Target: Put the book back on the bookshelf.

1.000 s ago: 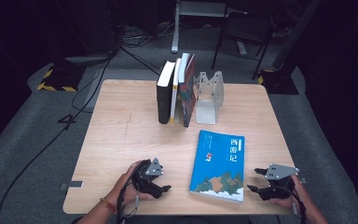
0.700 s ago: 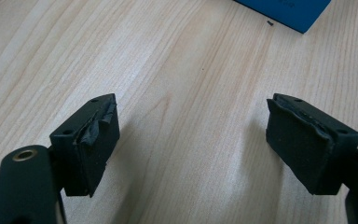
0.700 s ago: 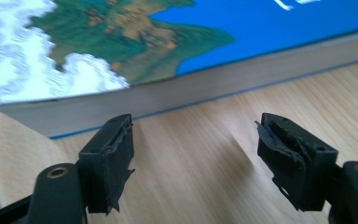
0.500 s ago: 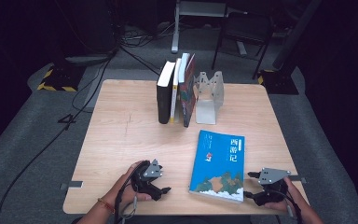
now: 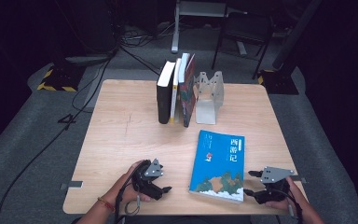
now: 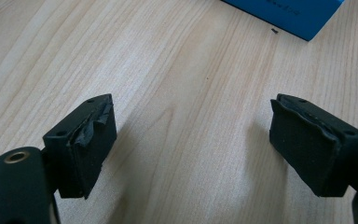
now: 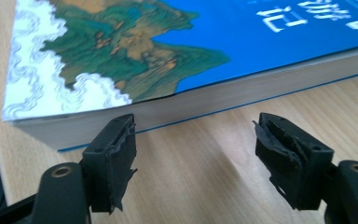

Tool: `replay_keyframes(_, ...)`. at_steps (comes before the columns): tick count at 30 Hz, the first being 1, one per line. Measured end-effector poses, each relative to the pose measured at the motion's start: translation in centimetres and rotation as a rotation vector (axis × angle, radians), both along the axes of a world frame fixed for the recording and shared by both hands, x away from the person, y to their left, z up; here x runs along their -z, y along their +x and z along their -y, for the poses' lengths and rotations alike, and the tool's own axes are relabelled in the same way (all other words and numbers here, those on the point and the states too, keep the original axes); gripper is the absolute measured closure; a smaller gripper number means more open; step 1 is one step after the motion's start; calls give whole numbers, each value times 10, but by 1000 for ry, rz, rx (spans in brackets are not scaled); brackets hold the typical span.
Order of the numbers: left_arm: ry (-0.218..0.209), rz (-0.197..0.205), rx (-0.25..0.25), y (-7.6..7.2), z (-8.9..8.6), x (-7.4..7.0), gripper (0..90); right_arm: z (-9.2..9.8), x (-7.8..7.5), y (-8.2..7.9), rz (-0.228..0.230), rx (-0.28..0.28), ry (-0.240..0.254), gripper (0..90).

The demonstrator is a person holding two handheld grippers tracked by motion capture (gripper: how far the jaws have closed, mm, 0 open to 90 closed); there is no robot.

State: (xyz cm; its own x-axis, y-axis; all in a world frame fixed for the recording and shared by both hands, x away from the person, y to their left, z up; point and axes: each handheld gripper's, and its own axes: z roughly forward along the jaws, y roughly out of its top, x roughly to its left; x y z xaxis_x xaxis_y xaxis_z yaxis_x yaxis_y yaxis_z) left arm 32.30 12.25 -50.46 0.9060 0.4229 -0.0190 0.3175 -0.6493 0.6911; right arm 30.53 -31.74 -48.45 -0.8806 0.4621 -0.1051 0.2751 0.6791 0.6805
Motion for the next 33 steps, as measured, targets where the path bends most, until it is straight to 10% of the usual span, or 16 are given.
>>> replay_keyframes(7,1,1,3,0,0,0,149,-5,0,-1,12,-34,-44,289)
replay_keyframes(26,30,-11,-15,0,5,-3,146,3,-11,2,18,-2,80,287)
replay_keyframes(33,-33,-29,29,-4,22,-13,171,-8,-16,3,61,4,77,283)
